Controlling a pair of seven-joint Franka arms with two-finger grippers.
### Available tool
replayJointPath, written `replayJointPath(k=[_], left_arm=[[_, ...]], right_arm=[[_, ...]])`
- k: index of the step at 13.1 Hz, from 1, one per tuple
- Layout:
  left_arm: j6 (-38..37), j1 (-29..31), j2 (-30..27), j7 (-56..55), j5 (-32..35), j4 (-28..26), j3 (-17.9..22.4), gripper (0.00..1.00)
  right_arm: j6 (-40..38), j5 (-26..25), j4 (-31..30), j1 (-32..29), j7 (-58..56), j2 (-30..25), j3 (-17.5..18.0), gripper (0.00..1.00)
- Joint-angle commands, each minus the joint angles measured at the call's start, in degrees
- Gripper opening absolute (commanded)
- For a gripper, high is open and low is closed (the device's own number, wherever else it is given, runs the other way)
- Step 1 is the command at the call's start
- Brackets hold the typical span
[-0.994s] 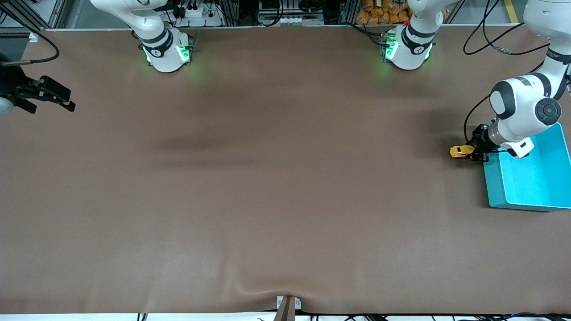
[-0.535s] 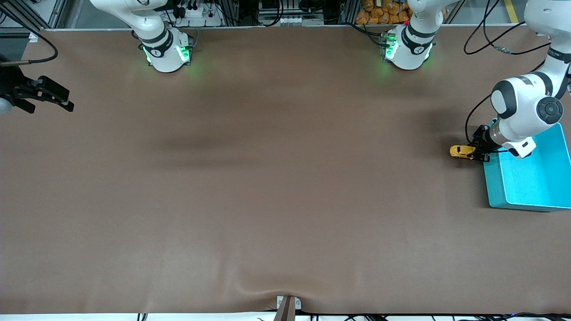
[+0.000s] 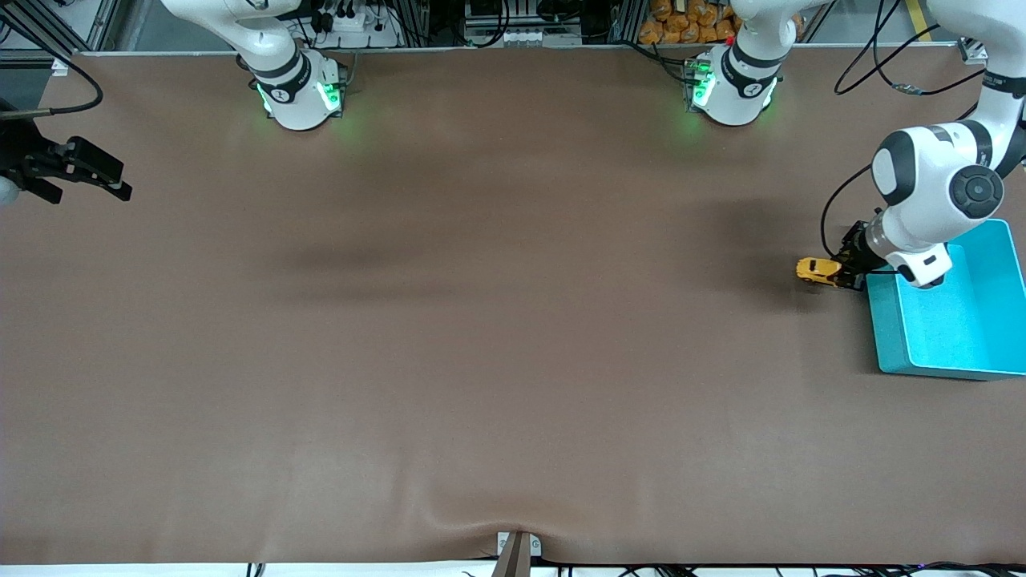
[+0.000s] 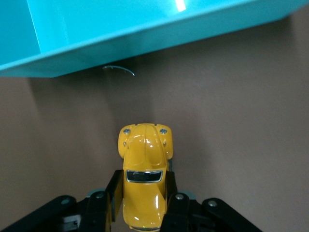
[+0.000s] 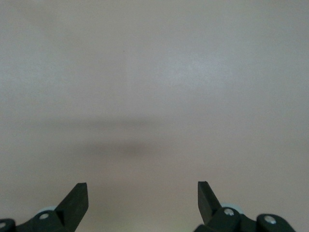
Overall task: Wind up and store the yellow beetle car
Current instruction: 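Move the car over the turquoise bin and lower it inside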
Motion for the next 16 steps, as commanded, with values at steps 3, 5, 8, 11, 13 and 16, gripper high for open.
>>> replayJointPath(k=[3, 5, 8, 11, 13, 16], left_arm=[[-14.1, -0.5, -6.9, 9.0, 1.7, 5.9, -2.3, 0.0], [-16.4, 0.2, -8.7, 19.3, 1.7, 6.5, -2.2, 0.0], [-16.4, 6.7, -9.7, 39.0, 2.0, 7.3, -1.7, 0.0], [-16.4, 13.9, -8.4, 57.5, 4.0, 10.3, -1.4, 0.0], [-16.0, 17.0, -5.7, 64.6, 6.0, 12.6, -1.4, 0.0], [-13.6, 19.6, -0.2, 70.0, 7.9, 15.5, -1.5, 0.0]], right_arm=[[0.1, -0.6, -0.6, 1.2, 0.5, -1.2, -0.5, 1.0], [-0.1, -0.6, -0.7, 1.5, 0.6, -1.3, -0.4, 1.0], [-0.1, -0.5, -0.6, 1.6, 0.6, -1.3, -0.4, 1.0], [-0.1, -0.6, -0.5, 1.8, 0.6, -1.4, -0.3, 1.0], [-0.1, -0.5, -0.5, 1.8, 0.8, -1.4, -0.3, 1.0], [-0.2, -0.6, -0.5, 1.8, 0.6, -1.4, -0.3, 1.0]])
